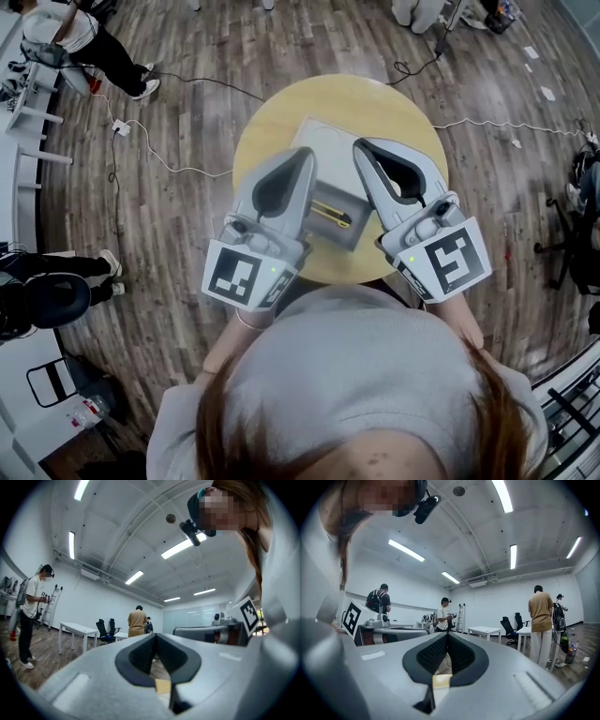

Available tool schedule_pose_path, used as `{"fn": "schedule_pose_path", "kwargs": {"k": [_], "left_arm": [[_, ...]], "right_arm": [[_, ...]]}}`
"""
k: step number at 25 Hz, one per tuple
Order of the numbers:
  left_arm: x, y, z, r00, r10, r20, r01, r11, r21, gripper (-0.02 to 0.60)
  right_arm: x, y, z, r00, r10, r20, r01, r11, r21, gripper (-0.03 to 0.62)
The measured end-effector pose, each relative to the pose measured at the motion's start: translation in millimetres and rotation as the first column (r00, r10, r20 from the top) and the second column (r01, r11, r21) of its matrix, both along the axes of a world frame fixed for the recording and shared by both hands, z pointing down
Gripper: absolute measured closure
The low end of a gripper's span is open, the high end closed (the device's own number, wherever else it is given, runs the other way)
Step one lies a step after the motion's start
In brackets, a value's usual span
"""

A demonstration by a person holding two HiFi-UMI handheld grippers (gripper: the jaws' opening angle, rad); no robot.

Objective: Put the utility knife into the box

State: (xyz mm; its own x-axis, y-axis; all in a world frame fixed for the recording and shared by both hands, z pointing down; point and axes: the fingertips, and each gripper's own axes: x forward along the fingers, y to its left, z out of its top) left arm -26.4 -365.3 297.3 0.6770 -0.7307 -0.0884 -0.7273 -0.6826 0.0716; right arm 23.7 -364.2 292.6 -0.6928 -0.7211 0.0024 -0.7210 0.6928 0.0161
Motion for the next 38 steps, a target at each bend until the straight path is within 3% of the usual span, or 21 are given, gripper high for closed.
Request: {"fn": "schedule_pose_path", "kwargs": {"k": [11,20,30,38], "left_arm": [[4.0,15.9,3.8,0.999,-0.048,0.009,0.048,0.999,0.025,0.58],[2.3,64.3,-15.0,0.999,-0.046,0.005,0.045,0.996,0.075,0.58],[-30.2,181.0,-23.4,0.999,-0.052,0.01,0.05,0.994,0.102,0.58],[-41.3,299.6,-27.0,1.0,0.014,0.025,-0.016,0.995,0.103,0.58]], "right_arm": [[7.5,21.6,-3.8,0.996,-0.072,0.051,0.071,0.997,0.031,0.591],[4.3,70.2,-24.8,0.994,-0.095,0.061,0.09,0.992,0.087,0.591],[-16.4,185.6,-26.9,0.997,-0.059,0.053,0.053,0.993,0.107,0.591],[-33.4,301.7,-21.9,0.999,0.004,0.048,-0.009,0.996,0.086,0.591]]}}
